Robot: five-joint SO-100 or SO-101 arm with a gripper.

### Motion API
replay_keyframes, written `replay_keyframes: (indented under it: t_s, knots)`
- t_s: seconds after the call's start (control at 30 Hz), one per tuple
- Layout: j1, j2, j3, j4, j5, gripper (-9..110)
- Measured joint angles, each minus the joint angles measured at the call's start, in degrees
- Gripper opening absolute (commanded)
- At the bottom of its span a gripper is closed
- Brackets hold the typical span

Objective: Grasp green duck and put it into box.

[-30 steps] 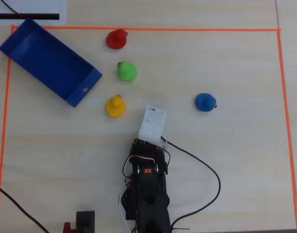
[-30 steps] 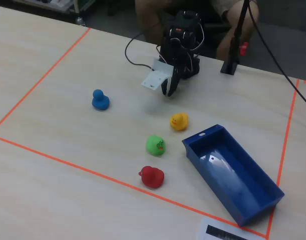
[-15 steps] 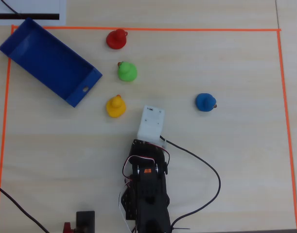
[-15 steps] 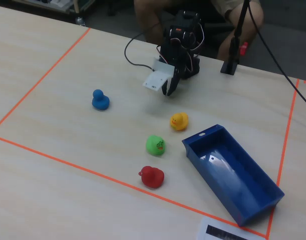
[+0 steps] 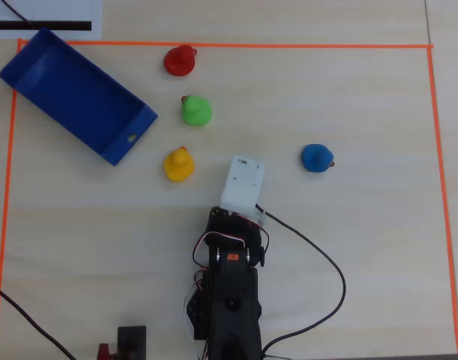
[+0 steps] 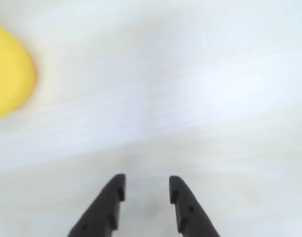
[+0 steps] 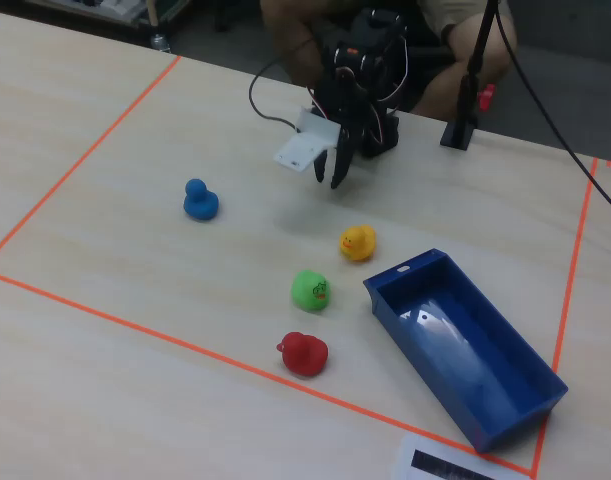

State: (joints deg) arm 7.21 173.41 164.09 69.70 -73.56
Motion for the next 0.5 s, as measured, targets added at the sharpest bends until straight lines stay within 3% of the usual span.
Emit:
replay_keyframes:
  t_s: [0.2,0.5]
  knots:
    - [3.3,-20.7,-22.4,2.3,-2.4,23]
    - [-4.4,-46.8,-49.7,1.1,5.4,23]
